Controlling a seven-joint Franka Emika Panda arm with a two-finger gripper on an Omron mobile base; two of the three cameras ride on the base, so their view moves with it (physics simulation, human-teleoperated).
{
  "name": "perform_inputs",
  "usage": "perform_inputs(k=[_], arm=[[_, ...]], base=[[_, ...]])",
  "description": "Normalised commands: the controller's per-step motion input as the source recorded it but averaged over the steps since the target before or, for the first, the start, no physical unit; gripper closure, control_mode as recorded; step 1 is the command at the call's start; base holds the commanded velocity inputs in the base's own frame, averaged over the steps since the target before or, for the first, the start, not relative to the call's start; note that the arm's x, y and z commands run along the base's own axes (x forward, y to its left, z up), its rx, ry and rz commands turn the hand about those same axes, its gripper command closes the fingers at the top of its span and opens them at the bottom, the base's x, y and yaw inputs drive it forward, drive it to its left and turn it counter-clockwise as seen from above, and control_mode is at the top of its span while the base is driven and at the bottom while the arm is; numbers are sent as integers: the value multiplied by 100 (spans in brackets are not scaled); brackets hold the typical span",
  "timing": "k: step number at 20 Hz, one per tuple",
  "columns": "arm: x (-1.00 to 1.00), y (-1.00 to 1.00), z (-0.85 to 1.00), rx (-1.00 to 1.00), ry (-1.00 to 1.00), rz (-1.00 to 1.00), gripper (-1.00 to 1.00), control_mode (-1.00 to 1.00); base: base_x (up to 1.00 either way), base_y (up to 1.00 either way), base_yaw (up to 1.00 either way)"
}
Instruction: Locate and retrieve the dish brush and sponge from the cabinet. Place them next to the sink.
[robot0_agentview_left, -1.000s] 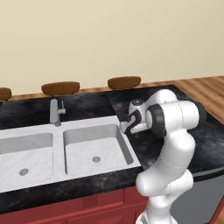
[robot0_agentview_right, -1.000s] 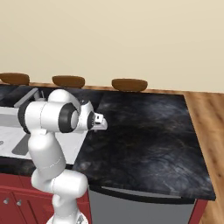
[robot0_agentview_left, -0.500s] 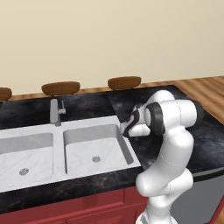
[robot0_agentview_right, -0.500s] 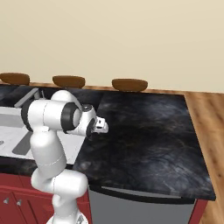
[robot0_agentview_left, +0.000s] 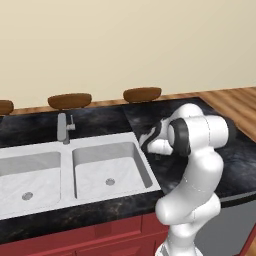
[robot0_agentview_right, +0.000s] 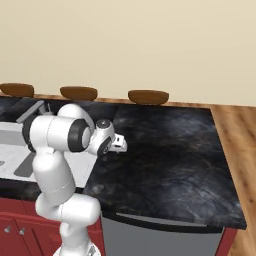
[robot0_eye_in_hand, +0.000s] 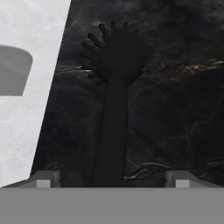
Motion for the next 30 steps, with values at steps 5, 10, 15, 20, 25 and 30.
perform_inputs(k=[5, 10, 15, 20, 25, 30], arm=[[-16, 18, 65, 6, 7, -8, -100, -100], [-33, 25, 70, 6, 3, -7, -100, -100], [-56, 5, 62, 0, 9, -5, -100, -100], [-70, -5, 43, -2, 9, -3, -100, -100], [-84, 3, 41, 0, 7, -1, -100, -100], [-83, 6, 58, -5, -6, 2, -100, -100]], base=[[0, 0, 0], [0, 0, 0], [0, 0, 0], [0, 0, 0], [0, 0, 0], [0, 0, 0]])
